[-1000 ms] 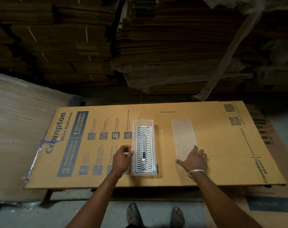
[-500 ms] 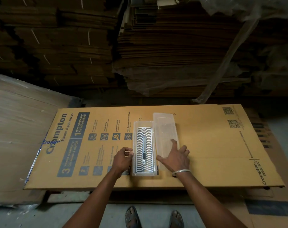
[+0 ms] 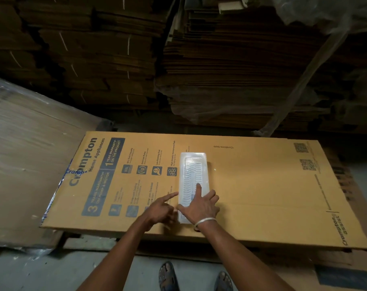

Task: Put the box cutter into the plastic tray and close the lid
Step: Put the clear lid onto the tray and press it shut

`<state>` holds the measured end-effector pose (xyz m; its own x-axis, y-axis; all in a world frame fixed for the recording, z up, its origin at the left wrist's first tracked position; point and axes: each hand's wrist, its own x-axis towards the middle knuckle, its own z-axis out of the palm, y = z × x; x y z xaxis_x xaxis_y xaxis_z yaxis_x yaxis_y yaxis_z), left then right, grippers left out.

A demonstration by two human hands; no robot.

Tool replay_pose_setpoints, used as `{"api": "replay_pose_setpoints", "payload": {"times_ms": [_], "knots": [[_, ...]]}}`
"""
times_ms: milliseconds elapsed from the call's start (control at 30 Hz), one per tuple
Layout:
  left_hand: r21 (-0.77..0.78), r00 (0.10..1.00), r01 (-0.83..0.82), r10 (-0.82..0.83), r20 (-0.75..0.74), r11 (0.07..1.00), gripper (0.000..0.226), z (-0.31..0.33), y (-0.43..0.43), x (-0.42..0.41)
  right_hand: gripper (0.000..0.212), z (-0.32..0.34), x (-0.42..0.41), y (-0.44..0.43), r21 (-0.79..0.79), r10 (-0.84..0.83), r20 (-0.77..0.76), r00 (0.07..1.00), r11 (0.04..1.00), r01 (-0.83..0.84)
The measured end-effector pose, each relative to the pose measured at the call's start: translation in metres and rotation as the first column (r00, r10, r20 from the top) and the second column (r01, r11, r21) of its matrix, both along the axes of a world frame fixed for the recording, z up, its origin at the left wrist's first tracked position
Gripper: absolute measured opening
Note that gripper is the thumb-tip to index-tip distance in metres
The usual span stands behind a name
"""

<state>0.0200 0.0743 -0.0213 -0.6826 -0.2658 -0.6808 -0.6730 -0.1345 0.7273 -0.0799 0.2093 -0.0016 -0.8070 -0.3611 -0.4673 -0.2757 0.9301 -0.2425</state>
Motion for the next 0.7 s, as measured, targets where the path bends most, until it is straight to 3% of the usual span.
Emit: {"api": "replay_pose_setpoints", "payload": {"times_ms": [167, 333, 533, 633, 700], "knots": [[0.018, 0.998, 0.056, -0.055, -0.036, 0.998, 0.085, -0.003, 0.003, 0.006, 0.113, -0.008, 0.004, -0.009, 0.043, 0.015, -0.027, 1.000, 0.999, -0.014], [-0.126, 0.992, 0.114, -0.120, -0.040, 0.985, 0.101, -0.013, 0.005, 0.004, 0.109, -0.014, -0.002, -0.008, 0.035, 0.031, -0.040, 0.999, 0.999, -0.030], [-0.142, 0.988, 0.154, -0.157, -0.007, 0.978, 0.100, -0.019, 0.003, 0.003, 0.059, -0.011, -0.023, 0.008, -0.025, 0.127, -0.025, 0.992, 0.992, -0.127], [-0.294, 0.977, 0.209, -0.209, 0.032, 0.933, 0.091, -0.011, 0.004, -0.007, 0.053, -0.010, -0.048, 0.017, -0.070, 0.206, -0.032, 0.978, 0.976, -0.208], [-0.496, 0.969, 0.234, -0.240, 0.053, 0.836, 0.086, -0.006, 0.000, -0.020, 0.037, -0.011, -0.068, 0.019, -0.120, 0.219, -0.075, 0.973, 0.966, -0.227]]}}
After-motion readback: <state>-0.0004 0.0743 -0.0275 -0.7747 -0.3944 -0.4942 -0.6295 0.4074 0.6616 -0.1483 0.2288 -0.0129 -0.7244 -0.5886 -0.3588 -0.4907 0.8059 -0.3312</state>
